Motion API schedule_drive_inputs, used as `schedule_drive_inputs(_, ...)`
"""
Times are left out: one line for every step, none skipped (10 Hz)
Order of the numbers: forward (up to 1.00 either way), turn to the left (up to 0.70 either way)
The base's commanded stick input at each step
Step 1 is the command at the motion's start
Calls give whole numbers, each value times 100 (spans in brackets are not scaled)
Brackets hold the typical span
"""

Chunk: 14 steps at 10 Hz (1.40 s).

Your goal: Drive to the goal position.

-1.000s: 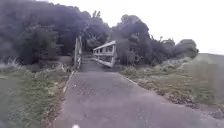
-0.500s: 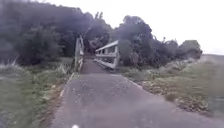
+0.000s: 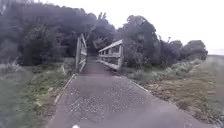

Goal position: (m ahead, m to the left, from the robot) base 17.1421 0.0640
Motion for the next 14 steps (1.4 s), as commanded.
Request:
schedule_drive_inputs(60,15)
schedule_drive_inputs(60,15)
schedule_drive_inputs(60,15)
schedule_drive_inputs(60,15)
schedule_drive_inputs(60,15)
schedule_drive_inputs(60,14)
schedule_drive_inputs(60,6)
schedule_drive_inputs(60,1)
schedule_drive_inputs(60,0)
schedule_drive_inputs(60,0)
schedule_drive_inputs(60,0)
schedule_drive_inputs(60,0)
schedule_drive_inputs(60,0)
schedule_drive_inputs(60,0)
